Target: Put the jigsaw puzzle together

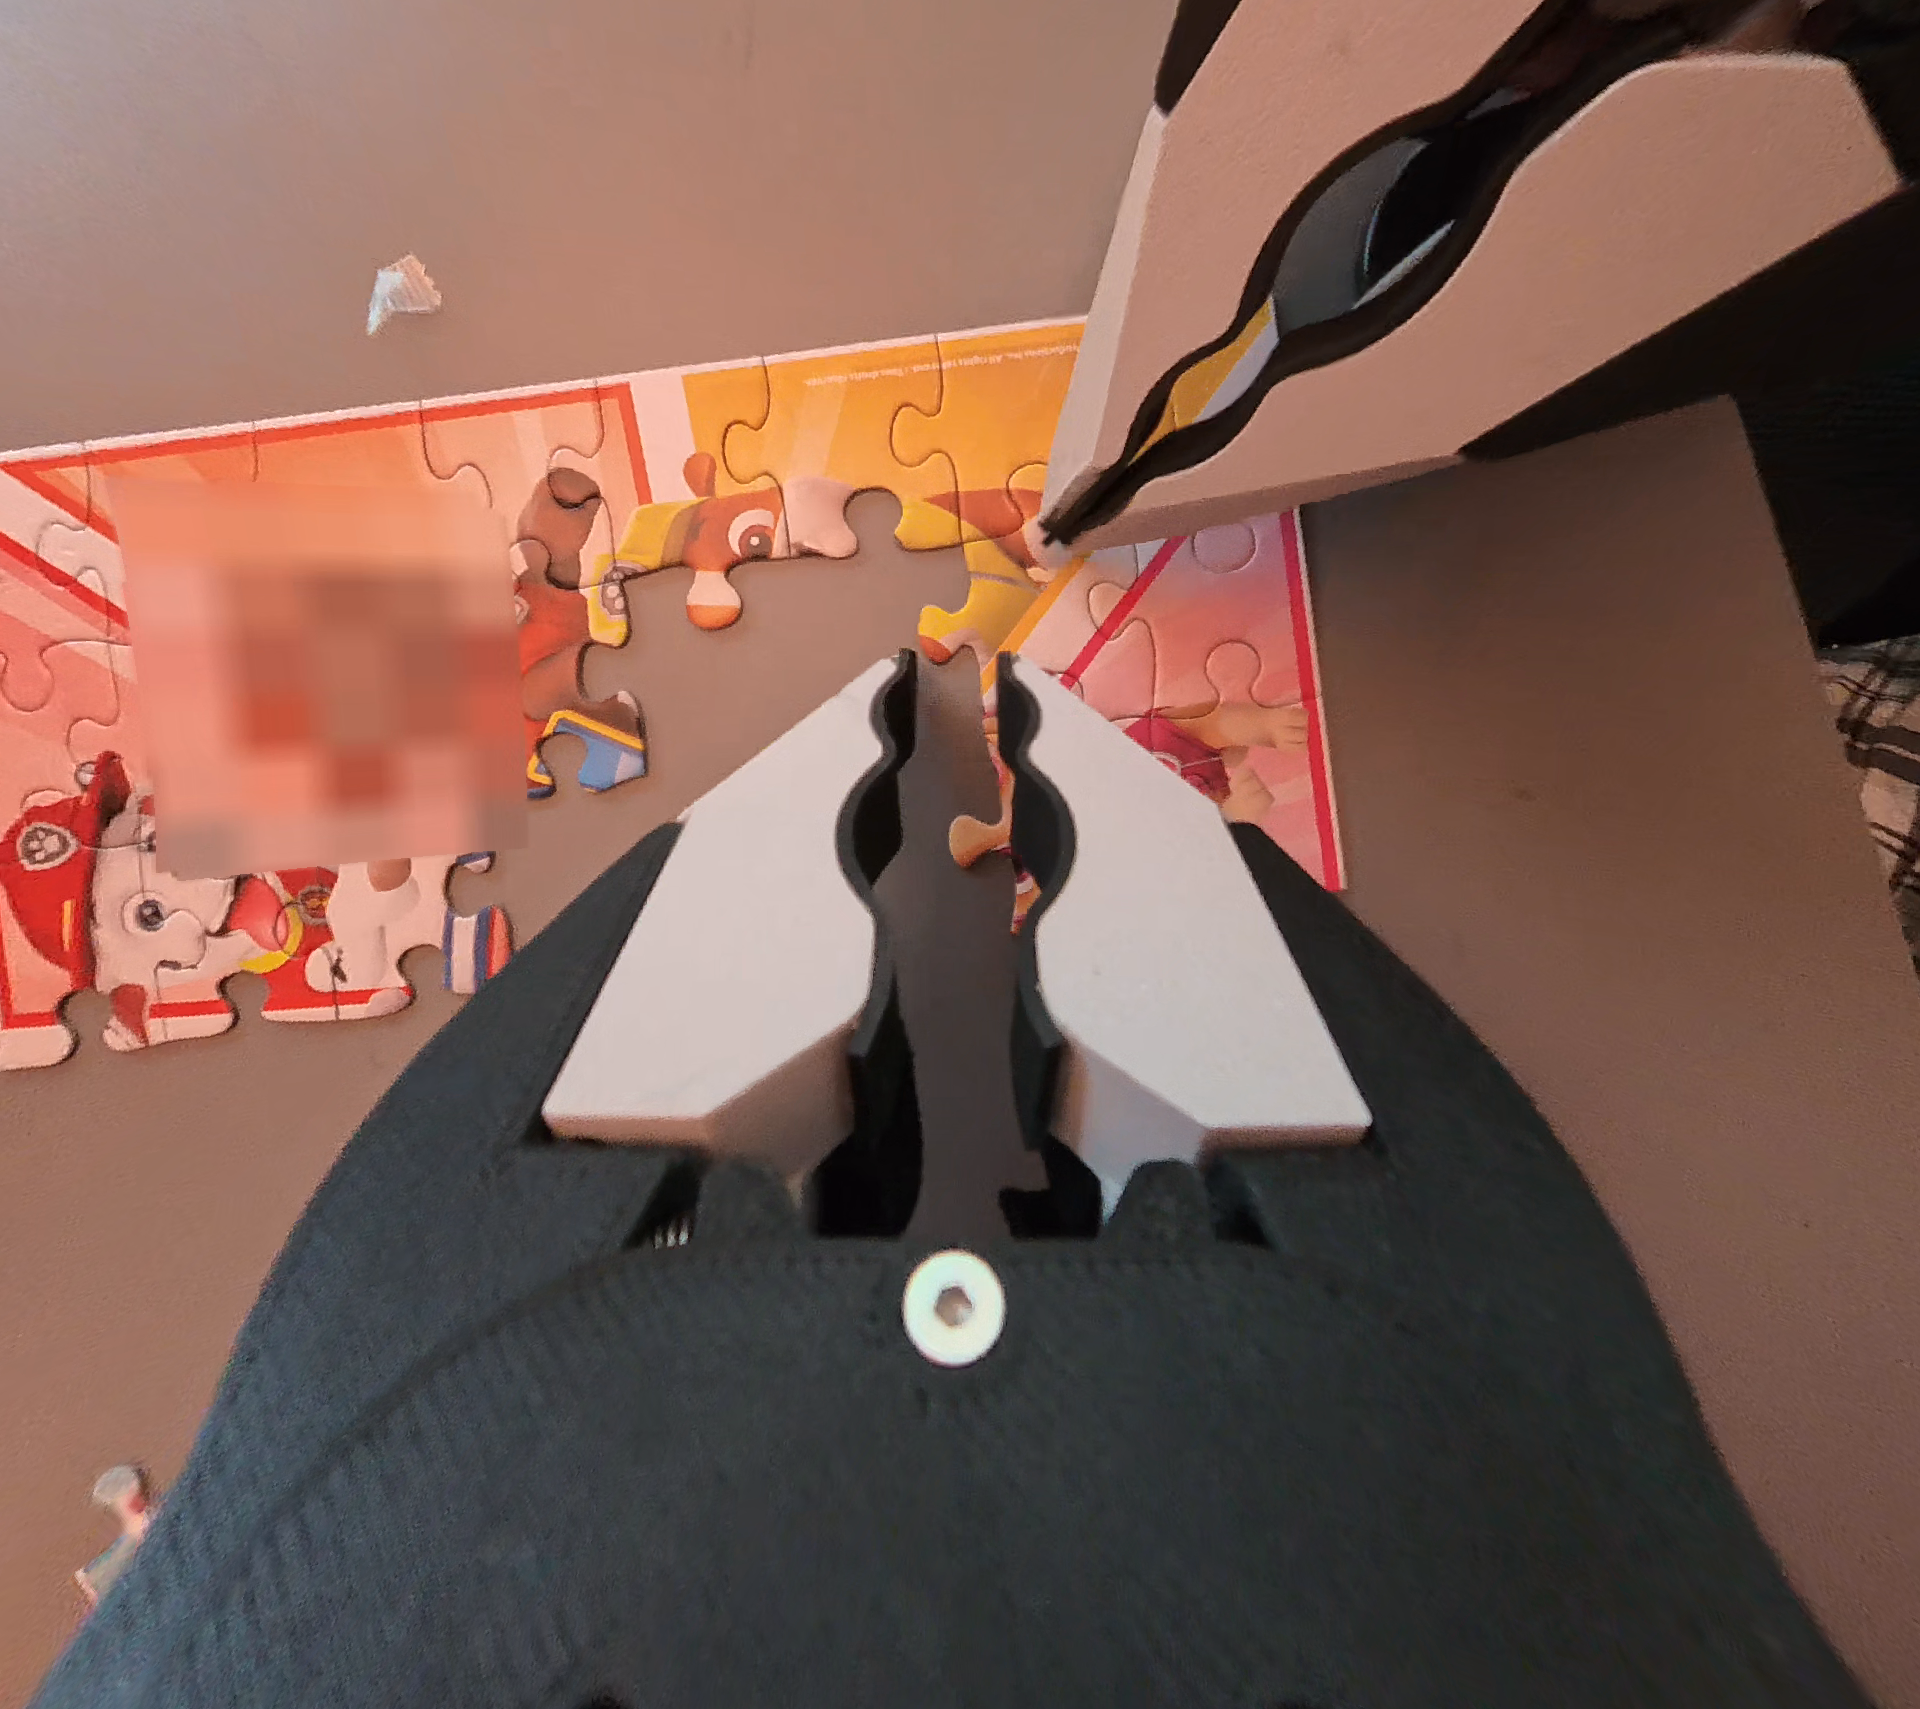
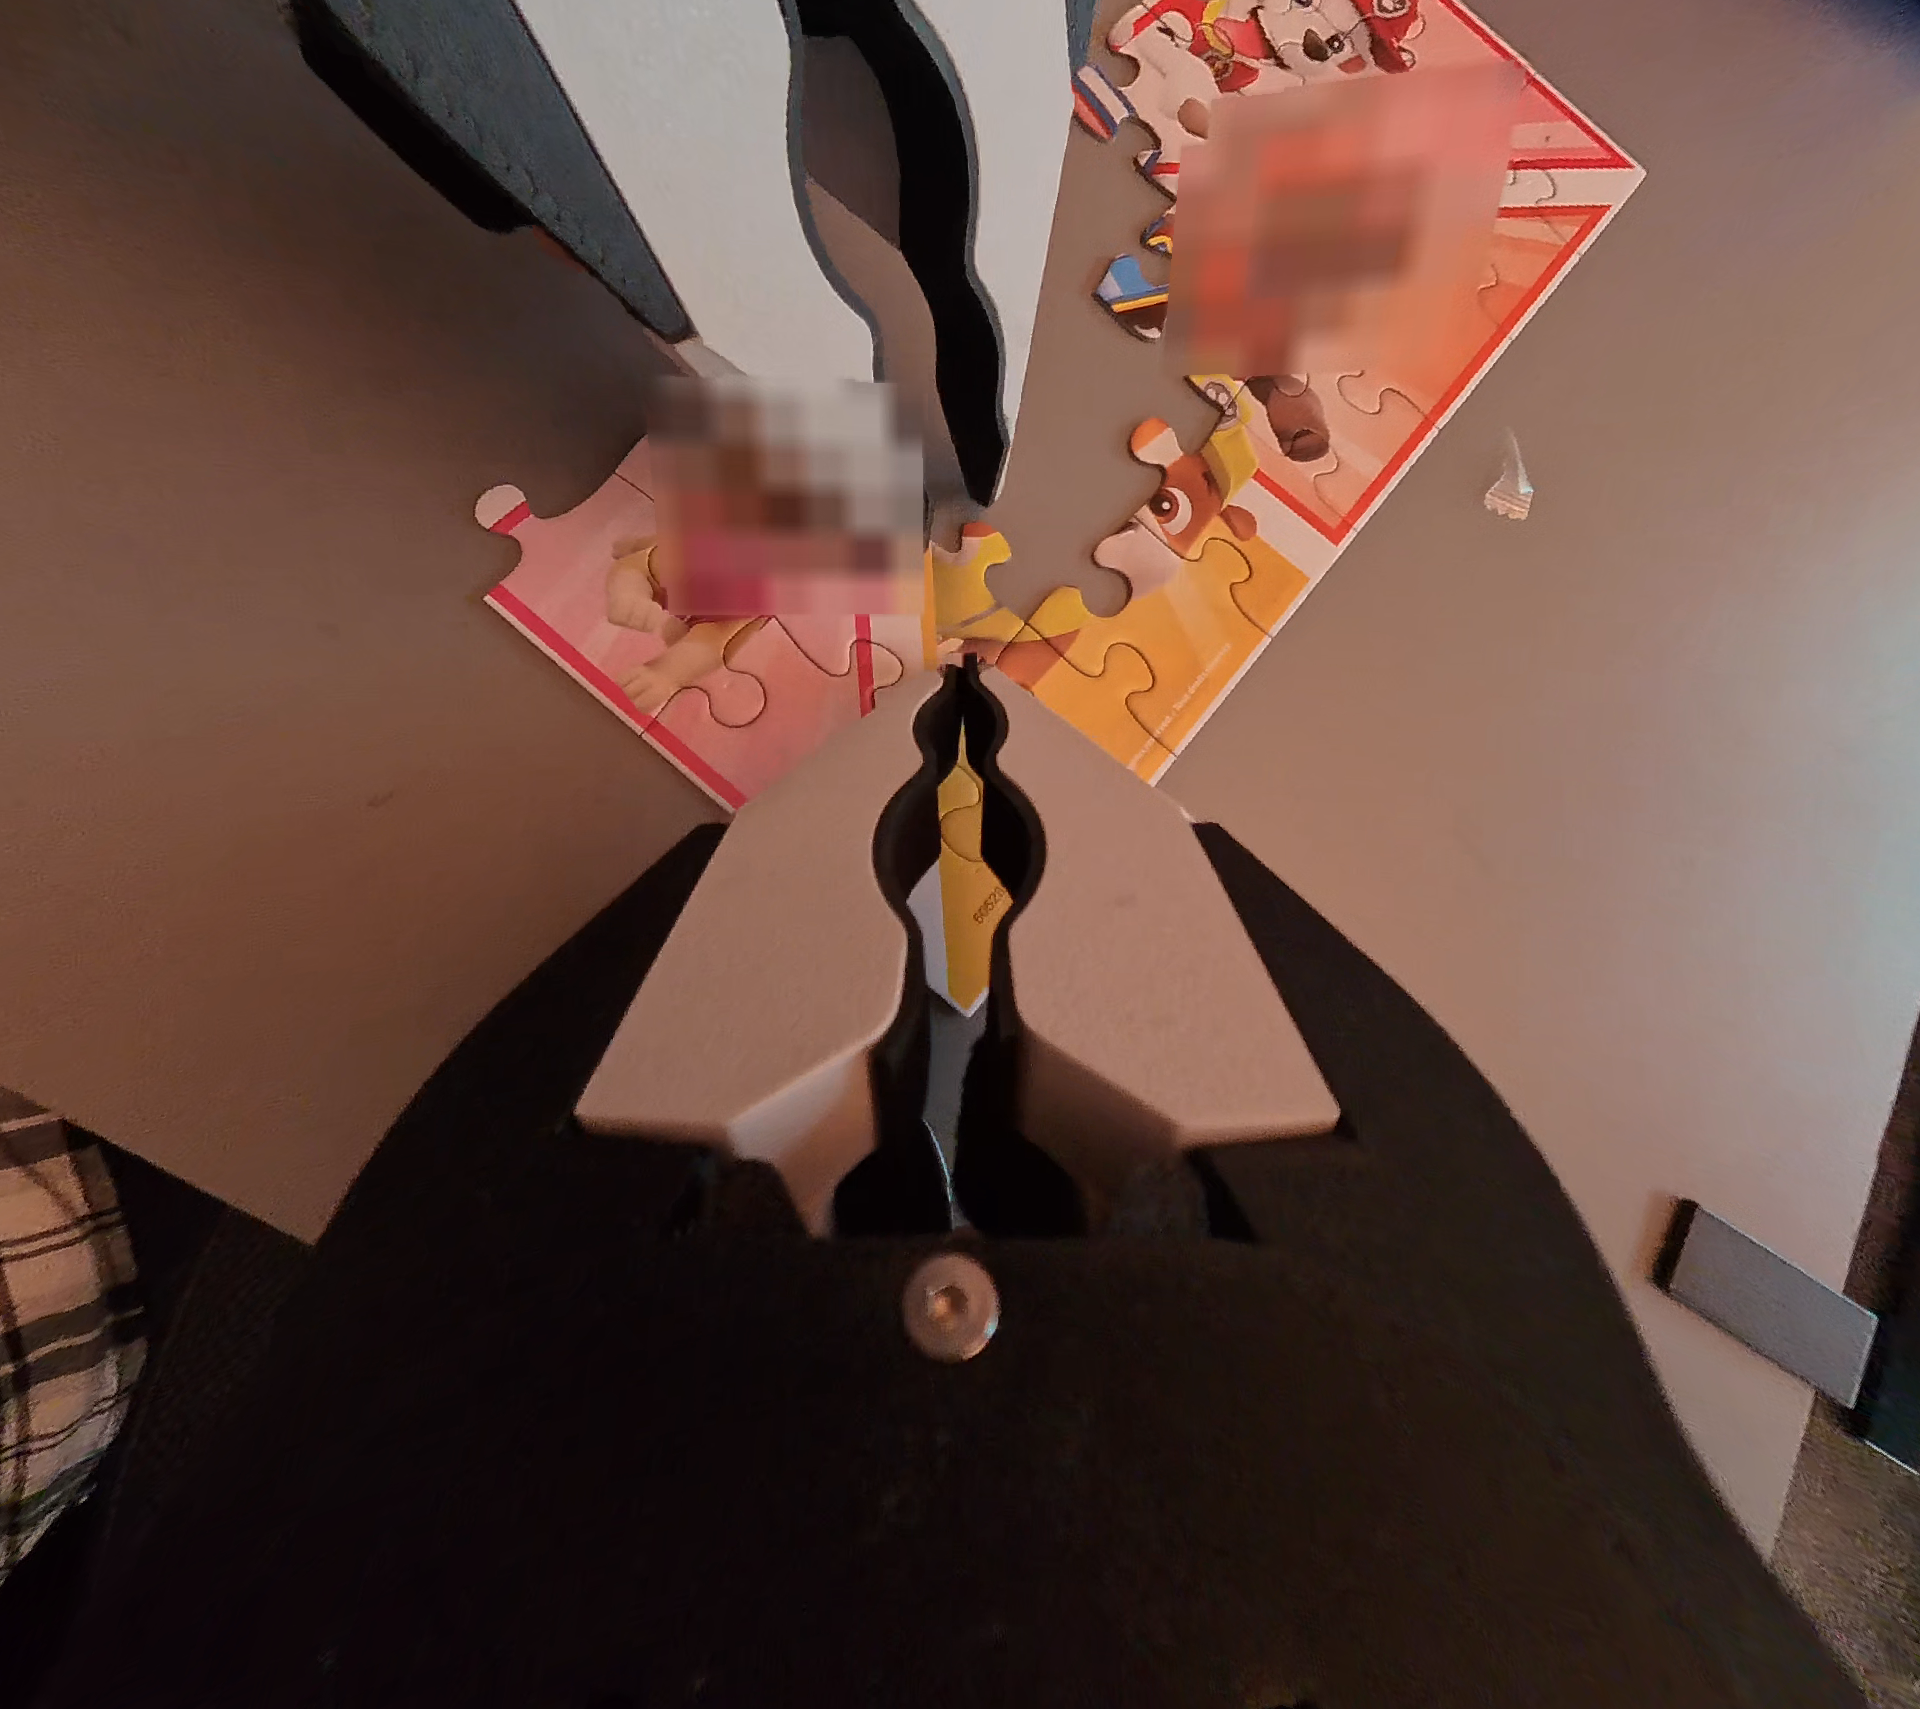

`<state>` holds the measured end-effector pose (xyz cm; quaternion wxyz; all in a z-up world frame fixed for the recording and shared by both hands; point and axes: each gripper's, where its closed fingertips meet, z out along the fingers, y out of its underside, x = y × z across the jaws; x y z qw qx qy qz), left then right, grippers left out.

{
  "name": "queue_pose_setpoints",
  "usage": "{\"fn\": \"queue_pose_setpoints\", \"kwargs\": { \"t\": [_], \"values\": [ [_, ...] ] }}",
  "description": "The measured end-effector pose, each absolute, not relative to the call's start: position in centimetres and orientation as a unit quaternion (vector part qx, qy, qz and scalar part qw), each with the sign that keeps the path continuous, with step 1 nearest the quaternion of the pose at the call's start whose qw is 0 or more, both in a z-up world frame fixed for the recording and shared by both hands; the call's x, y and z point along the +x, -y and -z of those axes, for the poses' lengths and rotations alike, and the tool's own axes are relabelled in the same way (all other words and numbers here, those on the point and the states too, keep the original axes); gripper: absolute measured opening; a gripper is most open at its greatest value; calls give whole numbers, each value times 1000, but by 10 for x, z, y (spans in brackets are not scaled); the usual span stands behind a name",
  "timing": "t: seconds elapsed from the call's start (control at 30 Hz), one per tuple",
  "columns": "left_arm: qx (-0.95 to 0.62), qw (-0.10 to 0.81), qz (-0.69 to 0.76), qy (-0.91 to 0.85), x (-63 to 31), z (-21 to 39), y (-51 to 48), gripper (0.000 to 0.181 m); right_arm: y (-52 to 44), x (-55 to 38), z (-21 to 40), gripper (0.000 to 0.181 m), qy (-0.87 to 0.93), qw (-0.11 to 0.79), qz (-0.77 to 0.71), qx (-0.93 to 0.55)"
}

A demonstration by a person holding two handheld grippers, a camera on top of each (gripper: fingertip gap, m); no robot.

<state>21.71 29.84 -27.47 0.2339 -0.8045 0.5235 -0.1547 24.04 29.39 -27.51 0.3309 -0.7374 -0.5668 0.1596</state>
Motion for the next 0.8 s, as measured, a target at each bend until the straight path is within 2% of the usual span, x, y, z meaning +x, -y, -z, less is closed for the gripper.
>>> {"fn": "queue_pose_setpoints", "kwargs": {
  "t": [0.1, 0.2, 0.4, 0.43, 0.5, 0.63, 0.67, 0.7, 0.8],
  "values": [
    [-805, 237, 162, -520, 218, 271, -296, 13, -298, 242, 267, 0, 557, 342, -165, -739],
    [-809, 230, 156, -518, 214, 272, -294, 14, -296, 243, 278, 0, 568, 312, -162, -744],
    [-819, 271, 139, -487, 175, 225, -276, 18, -303, 258, 253, 0, 545, 356, -146, -745],
    [-822, 275, 128, -482, 165, 219, -269, 19, -301, 257, 252, 3, 549, 356, -143, -742],
    [-828, 284, 118, -469, 146, 205, -250, 19, -296, 253, 254, 19, 555, 355, -149, -738],
    [-848, 302, 92, -426, 100, 190, -210, 20, -283, 235, 271, 25, 568, 329, -167, -735],
    [-854, 306, 87, -412, 89, 188, -199, 20, -277, 231, 276, 17, 568, 312, -179, -740],
    [-860, 311, 79, -397, 76, 186, -187, 20, -273, 227, 276, 0, 564, 304, -198, -741],
    [-878, 321, 58, -351, 36, 184, -154, 20, -271, 227, 277, 0, 563, 298, -201, -744]
  ]
}}
